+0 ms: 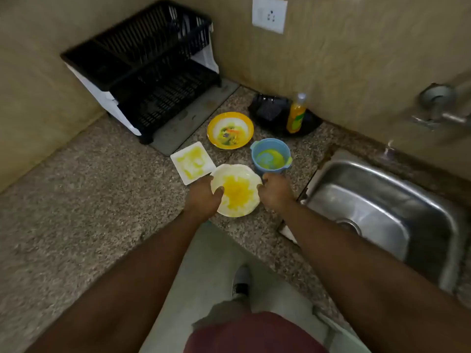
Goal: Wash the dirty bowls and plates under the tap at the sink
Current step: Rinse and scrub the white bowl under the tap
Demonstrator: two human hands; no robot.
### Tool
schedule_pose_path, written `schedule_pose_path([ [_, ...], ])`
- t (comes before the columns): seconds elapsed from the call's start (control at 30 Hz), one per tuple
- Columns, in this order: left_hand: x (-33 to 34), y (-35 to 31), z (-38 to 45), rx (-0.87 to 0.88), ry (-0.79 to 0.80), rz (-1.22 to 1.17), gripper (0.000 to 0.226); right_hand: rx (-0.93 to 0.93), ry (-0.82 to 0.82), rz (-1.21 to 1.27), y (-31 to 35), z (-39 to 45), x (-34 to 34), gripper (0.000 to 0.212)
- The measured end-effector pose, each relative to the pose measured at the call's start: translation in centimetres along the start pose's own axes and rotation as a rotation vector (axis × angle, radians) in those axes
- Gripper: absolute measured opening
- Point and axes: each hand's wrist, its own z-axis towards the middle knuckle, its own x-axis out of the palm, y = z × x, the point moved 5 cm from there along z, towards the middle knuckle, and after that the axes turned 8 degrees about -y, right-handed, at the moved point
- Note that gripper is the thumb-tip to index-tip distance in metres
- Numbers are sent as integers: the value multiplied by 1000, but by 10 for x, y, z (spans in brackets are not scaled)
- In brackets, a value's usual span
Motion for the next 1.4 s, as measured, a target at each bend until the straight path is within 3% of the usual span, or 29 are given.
schedule_pose_path([
  [0.17,2,21,18,-88,20,-71,55,170,107,-41,-4,17,22,39],
  [0.27,2,19,24,-167,24,-168,57,176,162,-49,-3,25,31,30],
  [0.33,8,25,31,-278,41,-245,63,206,145,-25,-4,26,31,9],
  [0.37,11,29,36,-323,42,-280,70,240,130,9,-7,25,31,9],
  [0.43,17,28,41,-386,57,-338,79,289,98,74,-17,20,30,30],
  [0.47,17,21,40,-387,64,-361,74,298,80,99,-20,15,26,33],
  [0.53,18,8,42,-363,62,-381,62,315,46,145,-27,6,13,12],
  [0.63,20,-27,46,-357,85,-462,48,315,-65,205,-41,-1,-20,31],
  [0.73,25,-78,46,-329,176,-563,29,353,-206,311,-63,-8,-62,30],
  [0.9,56,-159,38,-347,311,-754,24,402,-395,475,-110,-34,-122,31],
  [1.03,89,-215,23,-366,421,-836,35,432,-520,521,-150,-52,-165,28],
  [1.2,123,-270,3,-421,419,-881,50,531,-608,601,-194,-69,-220,14],
  [1.33,147,-311,-9,-442,394,-933,38,527,-769,426,-236,-69,-275,22],
  [1.4,157,-326,-11,-435,399,-956,43,562,-921,339,-251,-68,-312,30],
])
